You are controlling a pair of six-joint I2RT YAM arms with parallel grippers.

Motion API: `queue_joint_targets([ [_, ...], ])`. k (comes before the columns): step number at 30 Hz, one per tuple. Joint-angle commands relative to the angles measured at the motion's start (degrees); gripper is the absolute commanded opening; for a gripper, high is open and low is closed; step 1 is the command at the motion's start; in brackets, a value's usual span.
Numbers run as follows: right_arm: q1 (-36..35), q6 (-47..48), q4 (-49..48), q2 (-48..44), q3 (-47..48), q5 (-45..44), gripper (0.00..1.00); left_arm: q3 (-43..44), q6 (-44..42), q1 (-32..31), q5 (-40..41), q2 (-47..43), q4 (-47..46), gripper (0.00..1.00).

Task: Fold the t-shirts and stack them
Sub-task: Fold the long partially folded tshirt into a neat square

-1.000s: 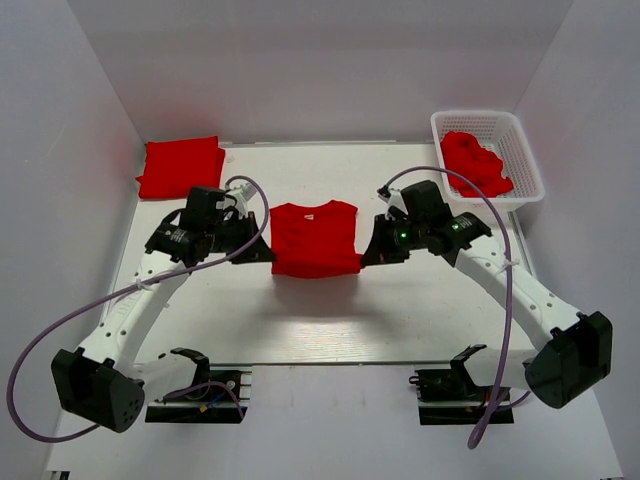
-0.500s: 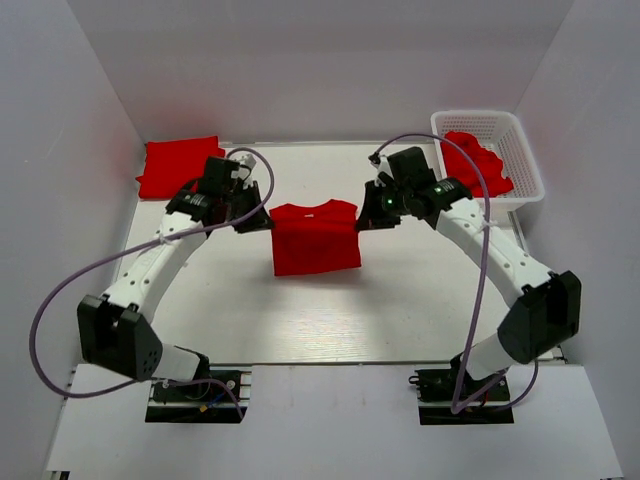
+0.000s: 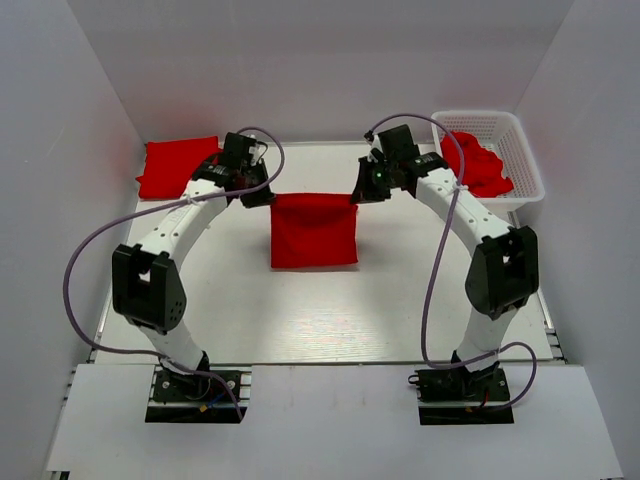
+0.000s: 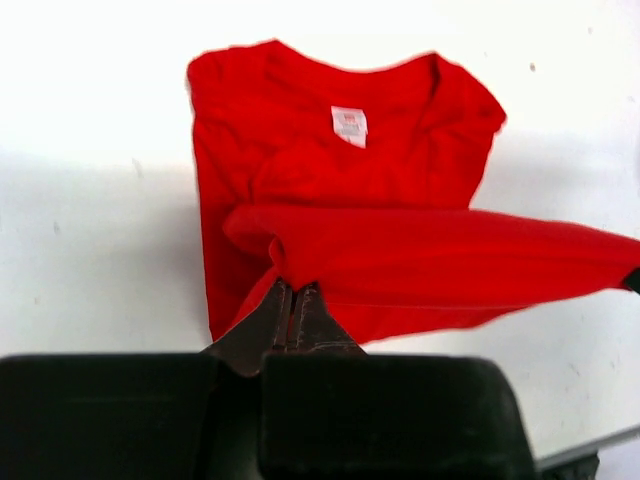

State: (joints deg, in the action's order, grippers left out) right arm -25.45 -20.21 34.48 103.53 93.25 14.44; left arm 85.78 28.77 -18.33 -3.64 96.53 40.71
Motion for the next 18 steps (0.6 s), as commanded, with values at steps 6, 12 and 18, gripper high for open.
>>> queue_joint_targets([
  [6, 3.39, -0.09, -2.14, 6.59, 7.37, -1.08, 0.0, 8.6, -0.74, 1.98, 5.84, 8.4, -1.25, 0.0],
  [12, 4.62, -0.18, -3.37, 12.13, 10.54, 1.73, 0.0, 12.75, -1.26, 3.03, 5.31, 14.99, 1.13, 0.0],
  [18, 5.24, -0.89, -4.07, 16.35, 11.95, 2.96, 0.0, 13.28, -1.26, 3.56, 4.61, 17.2, 0.07, 0.0],
])
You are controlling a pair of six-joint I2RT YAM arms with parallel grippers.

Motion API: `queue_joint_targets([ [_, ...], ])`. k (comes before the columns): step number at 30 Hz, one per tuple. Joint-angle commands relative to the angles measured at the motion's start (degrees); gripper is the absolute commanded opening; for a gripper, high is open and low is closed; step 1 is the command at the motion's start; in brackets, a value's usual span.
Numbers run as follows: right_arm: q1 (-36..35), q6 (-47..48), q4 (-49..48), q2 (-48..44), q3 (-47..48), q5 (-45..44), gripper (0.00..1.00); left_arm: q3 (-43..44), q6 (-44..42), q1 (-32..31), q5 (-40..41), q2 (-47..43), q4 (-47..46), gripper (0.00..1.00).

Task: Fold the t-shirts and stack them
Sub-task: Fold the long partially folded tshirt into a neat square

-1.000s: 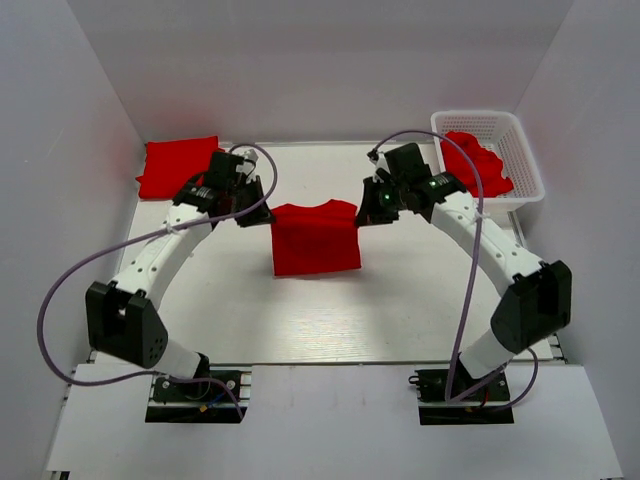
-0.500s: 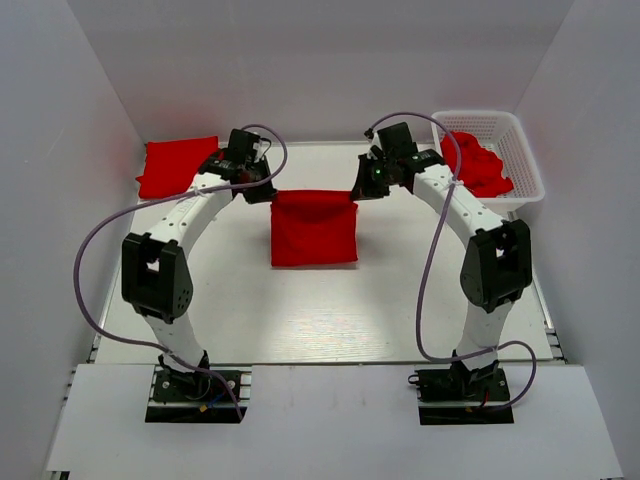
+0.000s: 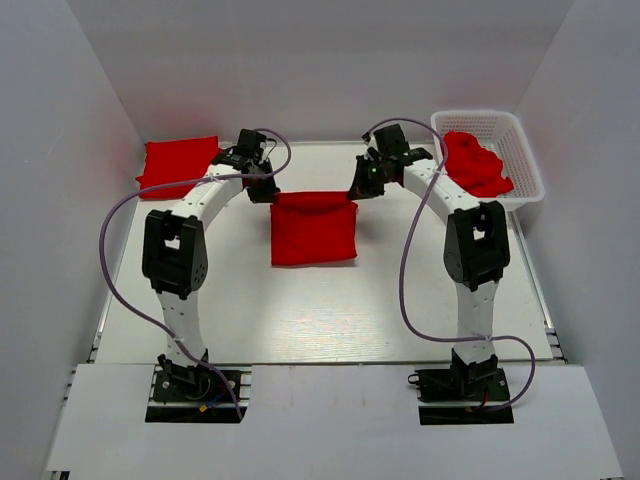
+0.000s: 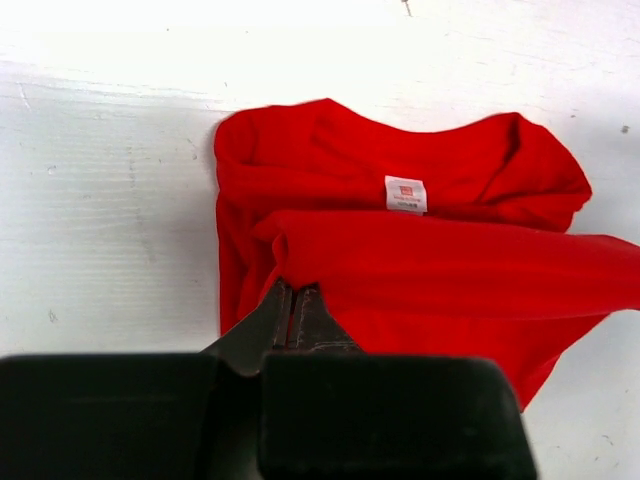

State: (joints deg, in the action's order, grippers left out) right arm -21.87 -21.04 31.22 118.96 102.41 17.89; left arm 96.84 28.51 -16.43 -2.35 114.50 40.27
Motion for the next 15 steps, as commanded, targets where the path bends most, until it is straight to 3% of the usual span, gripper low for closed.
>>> queue_joint_targets([
  [1, 1.65, -0.14, -0.64, 1.88, 2.88, 0.56, 0.0, 2.22, -1.0, 1.66, 2.79, -0.16, -0.01, 0.0],
  [8, 2.09, -1.11, -1.69, 6.37, 5.16, 1.36, 0.0, 3.45, -1.0, 2.71, 2.79, 2.75, -0.02, 0.0],
  [9, 2.35, -1.2, -1.78, 7.25, 5.52, 1.62, 0.02, 3.97, -1.0, 2.71, 2.18, 3.27, -0.63, 0.12],
  [10, 2.53, -1.29, -2.48, 7.6, 6.22, 1.88, 0.12, 3.97, -1.0, 2.71, 2.17, 3.28, -1.15, 0.35],
  [11, 2.71, -1.37, -3.96, 7.95, 6.66, 2.15, 0.23, 3.97, -1.0, 2.71, 2.17, 3.28, -2.9, 0.97],
  [13, 3.5, -1.29, -5.82, 9.71, 11.45, 2.68, 0.77, 4.93, -2.14, 3.33, 2.96, 3.28, -4.23, 1.0],
  [14, 3.59, -1.9, -6.08, 10.85, 13.24, 2.68, 0.9, 5.9, -2.15, 3.94, 3.92, 2.75, -4.85, 1.0],
  [15, 4.28, -2.25, -5.65, 11.9, 15.25, 3.29, 0.9, 7.3, -2.67, 3.94, 4.54, 2.75, -4.24, 1.0],
])
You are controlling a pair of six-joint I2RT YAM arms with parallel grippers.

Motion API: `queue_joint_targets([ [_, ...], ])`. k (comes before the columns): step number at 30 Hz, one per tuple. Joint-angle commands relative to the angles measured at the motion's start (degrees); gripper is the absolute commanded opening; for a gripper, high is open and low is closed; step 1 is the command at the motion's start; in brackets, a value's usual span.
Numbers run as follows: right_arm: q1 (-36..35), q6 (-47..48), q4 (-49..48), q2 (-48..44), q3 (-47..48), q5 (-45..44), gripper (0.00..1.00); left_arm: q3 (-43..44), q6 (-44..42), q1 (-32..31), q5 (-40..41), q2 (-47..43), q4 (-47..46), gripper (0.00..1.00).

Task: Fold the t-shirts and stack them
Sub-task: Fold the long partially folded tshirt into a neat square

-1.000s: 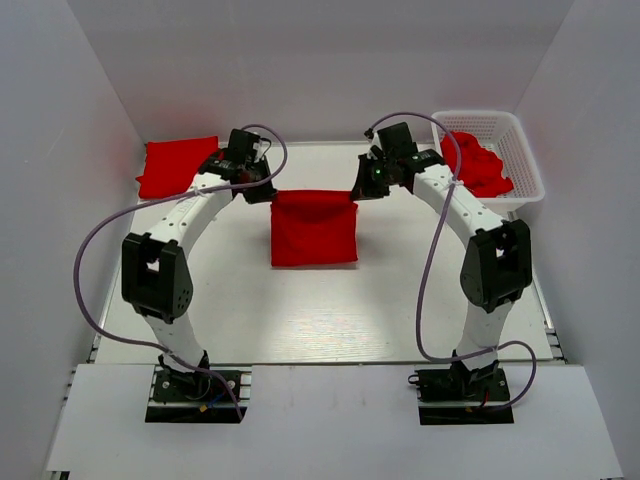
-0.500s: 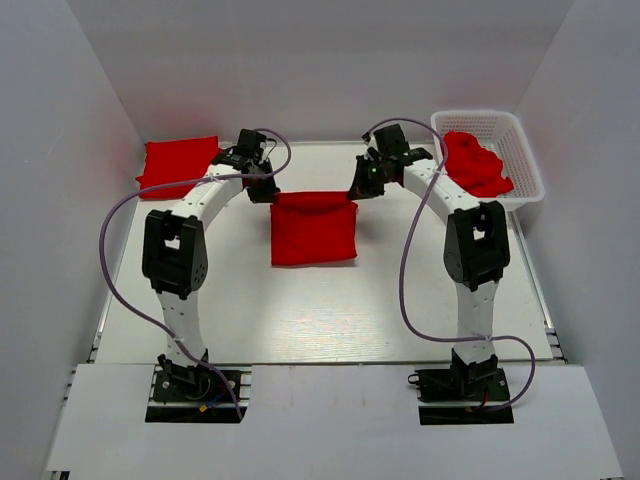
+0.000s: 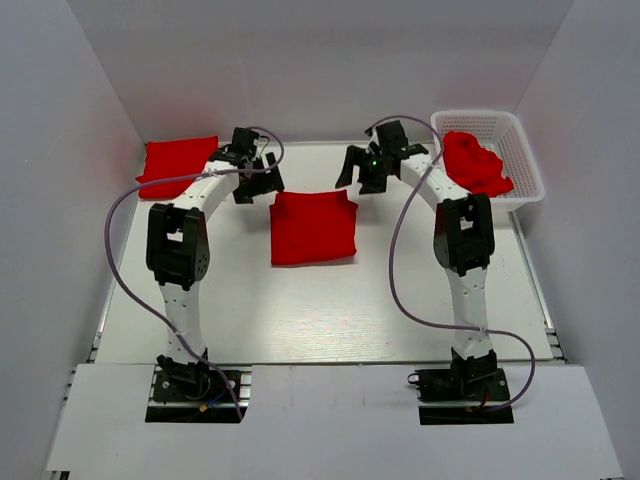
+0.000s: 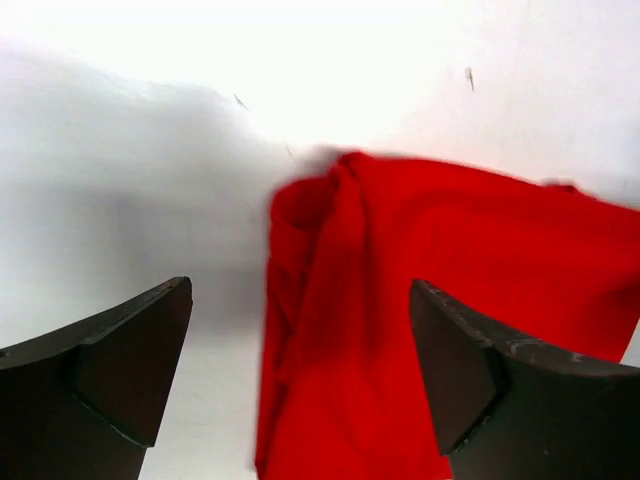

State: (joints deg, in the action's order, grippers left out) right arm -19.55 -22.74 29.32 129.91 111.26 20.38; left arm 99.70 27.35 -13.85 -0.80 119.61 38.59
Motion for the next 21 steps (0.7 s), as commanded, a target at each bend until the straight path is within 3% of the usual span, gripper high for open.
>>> queue_joint_targets([
  [1, 2.15, -0.72, -3.57, 1.22, 10.43, 1.15, 0.9, 7.84, -2.12, 2.06, 2.99, -2.37, -1.6, 1.0],
  [5, 2.41, -0.2, -5.23, -3.6, 6.0, 0.01, 0.9, 9.55, -4.76, 2.6, 3.09, -3.94, 0.44, 1.0],
  [14, 2.32, 4.02, -8.66, -24.06, -23.44, -2.63, 0.9, -15.73, -11.53, 0.93, -10.26, -15.37, -11.33, 1.0],
  [21, 2.5, 4.29, -10.34, -35.77, -37.94, -5.79, 0.9, -20.34, -11.53, -0.3, -10.8, -13.62, -14.33, 1.0],
])
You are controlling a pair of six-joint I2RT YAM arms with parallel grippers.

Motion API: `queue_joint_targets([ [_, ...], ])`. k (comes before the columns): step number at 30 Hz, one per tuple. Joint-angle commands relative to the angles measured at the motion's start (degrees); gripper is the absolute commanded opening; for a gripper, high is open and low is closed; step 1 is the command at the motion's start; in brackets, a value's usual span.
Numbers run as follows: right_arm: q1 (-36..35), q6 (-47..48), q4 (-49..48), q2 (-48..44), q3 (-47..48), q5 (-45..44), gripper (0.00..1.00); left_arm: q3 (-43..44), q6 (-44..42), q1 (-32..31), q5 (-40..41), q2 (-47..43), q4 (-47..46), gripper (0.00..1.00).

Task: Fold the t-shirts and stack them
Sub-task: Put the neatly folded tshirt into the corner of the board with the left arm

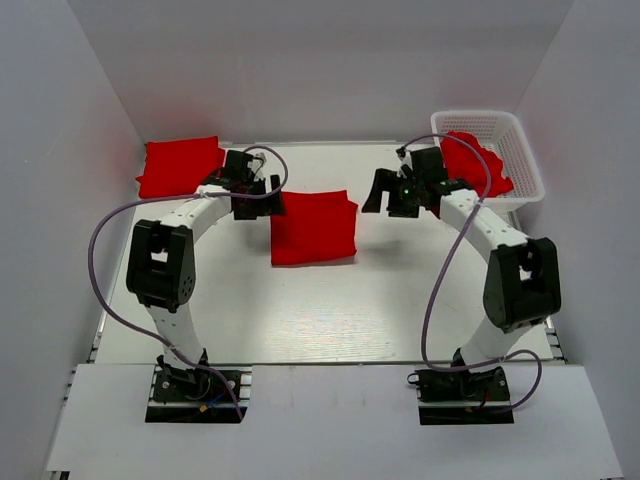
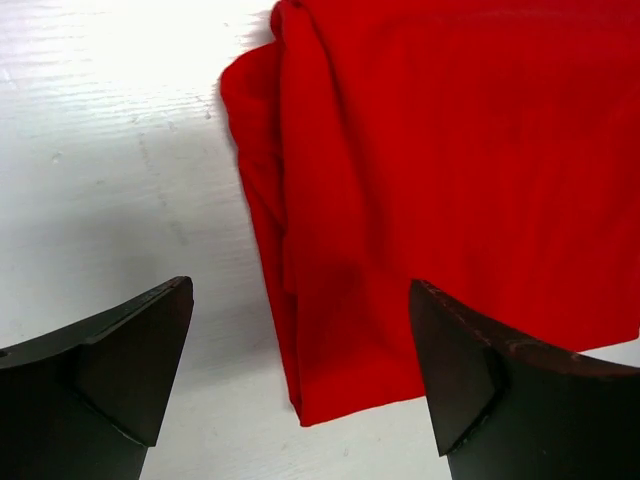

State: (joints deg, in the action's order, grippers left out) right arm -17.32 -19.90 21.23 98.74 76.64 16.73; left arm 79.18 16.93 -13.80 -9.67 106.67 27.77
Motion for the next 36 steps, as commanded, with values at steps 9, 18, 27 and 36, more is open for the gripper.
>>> queue_joint_targets([
  [9, 0.18, 1.97, 0.65, -13.92, -9.75, -8.46, 0.9, 0.62, -2.95, -3.42, 3.07, 6.35, -1.23, 0.96],
  [18, 0.45, 2.23, 2.58, -19.36, -13.27, -13.38, 0.9, 3.34, -2.26, -8.69, 10.97, 12.68, 2.82, 0.74],
  [27, 0.27, 2.85, 2.32, -26.39, -18.01, -21.47, 0.9, 3.43, -0.58, -10.63, 14.86, 15.67, 3.34, 0.15],
  [36, 0.62, 2.15, 0.48, -29.83, -22.49, -24.38, 0.9, 13.63, -10.5, -8.79, 21.71, 11.11, 5.2, 0.0],
])
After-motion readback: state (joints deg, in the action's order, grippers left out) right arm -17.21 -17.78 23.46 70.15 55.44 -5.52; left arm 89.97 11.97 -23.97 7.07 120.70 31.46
